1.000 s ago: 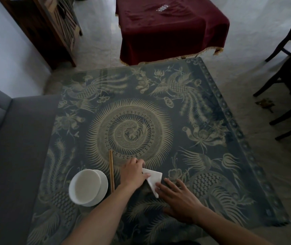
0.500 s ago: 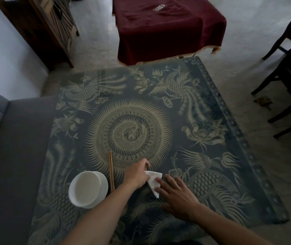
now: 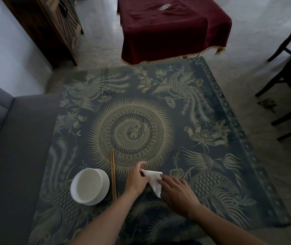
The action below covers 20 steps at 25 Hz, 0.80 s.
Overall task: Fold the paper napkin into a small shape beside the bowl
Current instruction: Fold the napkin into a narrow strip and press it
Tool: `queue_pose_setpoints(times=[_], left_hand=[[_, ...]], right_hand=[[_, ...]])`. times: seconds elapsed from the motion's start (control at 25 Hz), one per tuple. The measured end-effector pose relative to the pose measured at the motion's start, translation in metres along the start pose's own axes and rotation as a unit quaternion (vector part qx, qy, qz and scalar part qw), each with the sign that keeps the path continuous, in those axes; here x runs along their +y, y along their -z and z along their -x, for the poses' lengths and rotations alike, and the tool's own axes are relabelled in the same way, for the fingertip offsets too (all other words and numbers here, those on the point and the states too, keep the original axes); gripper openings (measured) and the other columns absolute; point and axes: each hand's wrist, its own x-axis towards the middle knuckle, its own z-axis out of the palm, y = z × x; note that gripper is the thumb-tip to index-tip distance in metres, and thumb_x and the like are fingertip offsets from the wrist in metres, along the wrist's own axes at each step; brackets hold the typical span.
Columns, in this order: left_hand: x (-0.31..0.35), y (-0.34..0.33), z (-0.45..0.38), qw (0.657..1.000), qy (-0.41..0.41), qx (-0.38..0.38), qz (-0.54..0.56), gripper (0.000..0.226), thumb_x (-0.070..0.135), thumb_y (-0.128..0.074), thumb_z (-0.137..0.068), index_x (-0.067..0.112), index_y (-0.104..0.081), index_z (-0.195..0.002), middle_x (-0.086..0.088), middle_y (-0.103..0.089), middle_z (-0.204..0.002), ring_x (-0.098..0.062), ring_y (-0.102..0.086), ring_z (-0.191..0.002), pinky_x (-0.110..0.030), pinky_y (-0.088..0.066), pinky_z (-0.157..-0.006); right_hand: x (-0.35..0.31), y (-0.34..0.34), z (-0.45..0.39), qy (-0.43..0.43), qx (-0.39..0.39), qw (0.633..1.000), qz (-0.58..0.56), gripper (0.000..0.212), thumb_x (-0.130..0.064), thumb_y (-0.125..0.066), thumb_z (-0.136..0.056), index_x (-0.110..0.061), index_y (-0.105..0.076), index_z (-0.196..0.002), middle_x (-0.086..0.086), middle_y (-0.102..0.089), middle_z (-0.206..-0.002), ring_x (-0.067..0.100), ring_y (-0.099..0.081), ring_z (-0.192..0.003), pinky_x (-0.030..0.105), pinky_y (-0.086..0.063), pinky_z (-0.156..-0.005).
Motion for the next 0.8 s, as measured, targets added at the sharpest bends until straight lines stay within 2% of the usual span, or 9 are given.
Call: queue_pose_setpoints(times=[0.04,0.12,0.24,0.32,0.4,0.48,0.52,0.64,0.8], left_hand=[[0.002,0.002,-0.004,1.0,0.017,-0.011,0.018,0.042,0.017,-0.075,-0.08,0.026,-0.061,-0.119,0.003,-0.065,-0.105,-0.014,-0.062,-0.094,-0.028,-0.051,-0.08],[0.008,0.008,-0.009,0.999,-0.002,-0.031,0.021,0.028,0.018,-0.075,-0.081,0.026,-0.066,-0.106,0.006,-0.067,-0.099,-0.014,-0.064,-0.093,-0.03,-0.053,-0.08],[0.021,0.02,-0.009,0.991,-0.132,-0.006,-0.038,0.011,0.019,-0.073,-0.084,0.023,-0.071,-0.094,0.008,-0.064,-0.093,-0.011,-0.061,-0.085,-0.028,-0.051,-0.072],[0.028,0.027,-0.002,0.951,-0.277,0.04,-0.128,0.008,0.018,-0.07,-0.086,0.019,-0.071,-0.094,0.005,-0.061,-0.092,-0.014,-0.059,-0.08,-0.025,-0.043,-0.062],[0.027,0.03,0.005,0.881,-0.411,0.093,-0.215,0.009,0.018,-0.062,-0.088,0.016,-0.069,-0.093,0.0,-0.063,-0.091,-0.018,-0.058,-0.073,-0.027,-0.044,-0.059],[0.014,0.025,0.016,0.831,-0.48,0.108,-0.26,0.009,0.014,-0.061,-0.088,0.015,-0.069,-0.094,-0.003,-0.063,-0.09,-0.021,-0.058,-0.072,-0.032,-0.049,-0.063],[0.005,0.019,0.022,0.822,-0.492,0.1,-0.271,0.01,0.012,-0.066,-0.086,0.015,-0.068,-0.095,-0.003,-0.063,-0.089,-0.021,-0.058,-0.073,-0.032,-0.049,-0.066],[-0.024,0.0,0.043,0.849,-0.447,0.041,-0.278,0.022,0.011,-0.079,-0.076,0.017,-0.068,-0.093,-0.001,-0.062,-0.09,-0.019,-0.06,-0.072,-0.029,-0.047,-0.064],[-0.037,-0.013,0.056,0.901,-0.354,-0.007,-0.251,0.015,0.017,-0.073,-0.082,0.02,-0.068,-0.096,0.004,-0.067,-0.098,-0.019,-0.064,-0.079,-0.03,-0.047,-0.062]], right_hand=[[0.001,0.003,-0.004,-0.038,0.031,0.998,-0.032,0.058,-0.044,-0.051,-0.092,-0.023,-0.038,-0.145,0.002,-0.039,-0.151,0.026,-0.044,-0.13,0.042,-0.041,-0.098],[0.003,0.011,-0.016,-0.111,0.085,0.985,-0.1,0.057,-0.042,-0.057,-0.091,-0.021,-0.042,-0.143,0.0,-0.044,-0.147,0.025,-0.048,-0.124,0.042,-0.043,-0.095],[0.007,0.027,-0.035,-0.112,0.119,0.981,-0.105,0.045,-0.036,-0.062,-0.089,-0.025,-0.054,-0.132,-0.002,-0.055,-0.131,0.024,-0.051,-0.112,0.039,-0.047,-0.086],[0.007,0.038,-0.042,-0.095,0.171,0.975,-0.105,0.033,-0.028,-0.067,-0.086,-0.025,-0.064,-0.119,-0.001,-0.062,-0.114,0.024,-0.055,-0.099,0.04,-0.049,-0.076],[0.007,0.041,-0.04,-0.066,0.229,0.966,-0.101,0.023,-0.024,-0.072,-0.083,-0.022,-0.069,-0.106,0.0,-0.065,-0.103,0.024,-0.056,-0.088,0.039,-0.05,-0.068],[0.004,0.033,-0.03,-0.028,0.247,0.965,-0.079,0.02,-0.024,-0.076,-0.08,-0.021,-0.071,-0.1,0.001,-0.065,-0.099,0.023,-0.056,-0.083,0.037,-0.048,-0.065],[0.004,0.026,-0.023,-0.014,0.243,0.968,-0.066,0.021,-0.025,-0.078,-0.078,-0.021,-0.071,-0.098,0.001,-0.065,-0.097,0.023,-0.056,-0.082,0.036,-0.047,-0.064],[0.003,-0.001,-0.002,0.006,0.188,0.981,-0.038,0.028,-0.023,-0.084,-0.072,-0.024,-0.071,-0.096,0.0,-0.064,-0.094,0.023,-0.059,-0.08,0.035,-0.049,-0.062],[-0.001,-0.019,0.013,0.014,0.139,0.99,-0.021,0.022,-0.031,-0.078,-0.078,-0.026,-0.07,-0.098,-0.002,-0.064,-0.094,0.022,-0.06,-0.079,0.035,-0.05,-0.063]])
